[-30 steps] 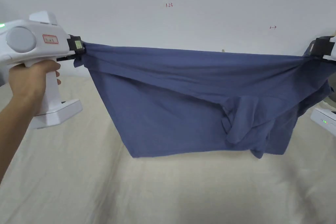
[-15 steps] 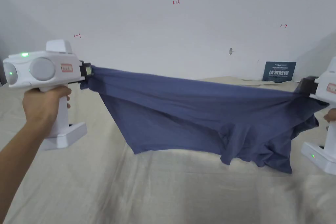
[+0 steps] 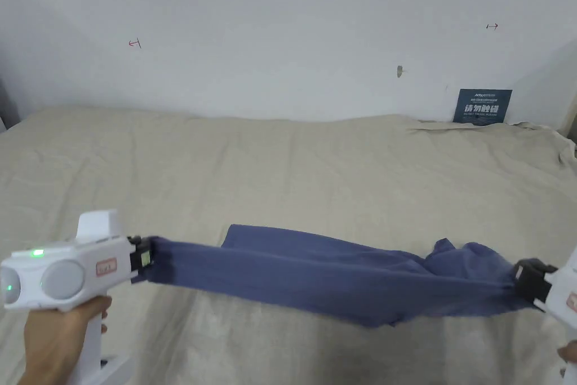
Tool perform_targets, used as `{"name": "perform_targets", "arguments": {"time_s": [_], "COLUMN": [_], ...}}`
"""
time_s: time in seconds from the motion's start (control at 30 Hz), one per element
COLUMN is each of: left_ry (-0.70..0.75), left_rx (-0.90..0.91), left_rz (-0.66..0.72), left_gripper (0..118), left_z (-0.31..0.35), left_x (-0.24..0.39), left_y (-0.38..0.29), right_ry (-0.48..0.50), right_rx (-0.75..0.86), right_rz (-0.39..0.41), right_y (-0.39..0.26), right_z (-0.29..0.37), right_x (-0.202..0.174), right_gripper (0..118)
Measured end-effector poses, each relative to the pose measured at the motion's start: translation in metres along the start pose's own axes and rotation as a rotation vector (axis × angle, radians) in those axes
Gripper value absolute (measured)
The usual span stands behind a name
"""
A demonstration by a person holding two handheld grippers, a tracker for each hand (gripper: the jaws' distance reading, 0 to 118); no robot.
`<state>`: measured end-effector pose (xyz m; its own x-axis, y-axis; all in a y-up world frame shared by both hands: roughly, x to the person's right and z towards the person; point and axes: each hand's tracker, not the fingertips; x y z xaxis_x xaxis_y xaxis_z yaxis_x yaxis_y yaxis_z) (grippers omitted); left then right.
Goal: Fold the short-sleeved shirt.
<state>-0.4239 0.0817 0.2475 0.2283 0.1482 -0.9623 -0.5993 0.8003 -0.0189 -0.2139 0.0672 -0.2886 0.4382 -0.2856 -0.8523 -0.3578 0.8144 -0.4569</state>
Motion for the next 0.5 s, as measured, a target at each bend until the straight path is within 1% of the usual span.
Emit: {"name": "perform_targets", "arguments": {"time_s": [0.2,0.27,0.33,0.5], "left_ry": [0.015,0.022,0.029,0.043], "left_rx": [-0.083,-0.109,-0.13,-0.194], "left_rz": [0.008,0.028,0.045,0.036], "left_gripper": [0,0,0,0], "left_z": [0.035,0.037,0.047,0.06], "left_x": [-0.013,-0.023,-0.029,-0.047], "left_y": [-0.075,-0.092,-0.11,-0.152], "right_ry": [-0.035,-0.046,-0.06,-0.076], "right_rx": [-0.066,-0.09,-0.126,-0.173], "right_rz": [-0.036,-0.03,-0.009,0.012], "right_y": [-0.067,-0.086,-0.1,-0.128], "right_z": [0.049,0.061,0.066,0.085], "right_x": [0.013,0.015,0.025,0.038], "right_gripper": [4,4,4,4]}}
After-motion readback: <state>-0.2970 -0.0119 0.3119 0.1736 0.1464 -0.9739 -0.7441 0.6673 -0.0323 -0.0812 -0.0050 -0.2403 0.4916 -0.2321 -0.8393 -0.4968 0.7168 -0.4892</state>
